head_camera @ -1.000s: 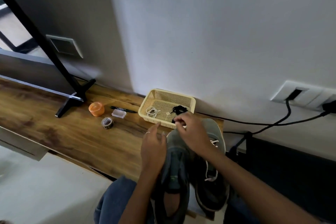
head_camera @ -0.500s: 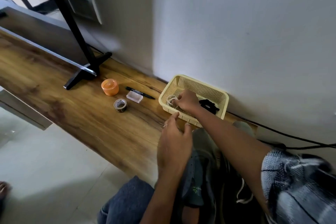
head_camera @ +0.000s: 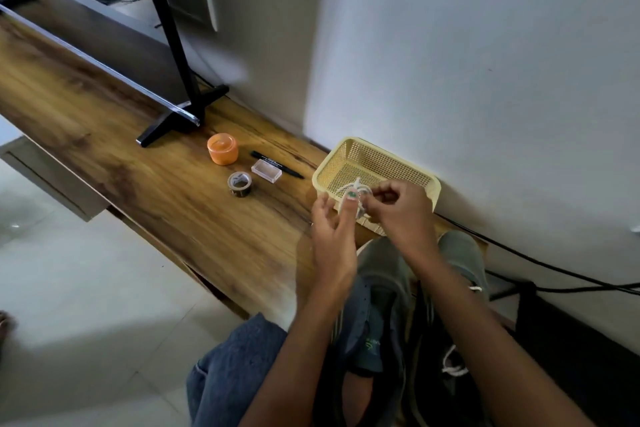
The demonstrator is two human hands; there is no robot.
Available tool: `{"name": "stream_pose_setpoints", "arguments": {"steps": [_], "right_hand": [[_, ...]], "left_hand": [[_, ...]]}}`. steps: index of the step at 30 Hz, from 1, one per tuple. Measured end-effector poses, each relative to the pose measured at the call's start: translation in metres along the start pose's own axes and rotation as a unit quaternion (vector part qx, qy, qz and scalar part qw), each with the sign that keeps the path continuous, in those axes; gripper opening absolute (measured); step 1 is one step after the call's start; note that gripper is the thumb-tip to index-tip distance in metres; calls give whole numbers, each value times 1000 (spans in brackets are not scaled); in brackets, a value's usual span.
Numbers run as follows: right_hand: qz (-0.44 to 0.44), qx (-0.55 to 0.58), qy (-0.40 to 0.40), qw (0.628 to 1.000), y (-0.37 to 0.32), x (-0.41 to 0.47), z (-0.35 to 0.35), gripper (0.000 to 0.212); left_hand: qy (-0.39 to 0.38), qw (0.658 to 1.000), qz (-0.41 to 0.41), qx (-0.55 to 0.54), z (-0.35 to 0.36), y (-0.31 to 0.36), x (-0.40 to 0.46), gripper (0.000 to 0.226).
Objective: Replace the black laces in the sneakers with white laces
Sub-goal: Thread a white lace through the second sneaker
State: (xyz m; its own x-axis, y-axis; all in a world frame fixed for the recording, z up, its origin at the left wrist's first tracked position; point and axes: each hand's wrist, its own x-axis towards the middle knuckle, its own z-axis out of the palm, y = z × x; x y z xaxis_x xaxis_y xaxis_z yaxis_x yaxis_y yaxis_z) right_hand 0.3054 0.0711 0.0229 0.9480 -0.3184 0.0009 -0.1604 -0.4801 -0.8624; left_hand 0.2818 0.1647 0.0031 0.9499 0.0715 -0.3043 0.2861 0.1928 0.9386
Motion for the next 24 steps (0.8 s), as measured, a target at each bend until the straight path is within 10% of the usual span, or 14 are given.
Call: {"name": "stream_pose_setpoints", "arguments": {"steps": [5,24], "right_hand": [[92,88,20,992,8,-48,-17,12],[221,238,51,944,19,-70,-53,14]], "left_hand": [[-25,998,36,40,3,-13,1,13],[-275,959,-33,55,8,-16,-4,11]]}}
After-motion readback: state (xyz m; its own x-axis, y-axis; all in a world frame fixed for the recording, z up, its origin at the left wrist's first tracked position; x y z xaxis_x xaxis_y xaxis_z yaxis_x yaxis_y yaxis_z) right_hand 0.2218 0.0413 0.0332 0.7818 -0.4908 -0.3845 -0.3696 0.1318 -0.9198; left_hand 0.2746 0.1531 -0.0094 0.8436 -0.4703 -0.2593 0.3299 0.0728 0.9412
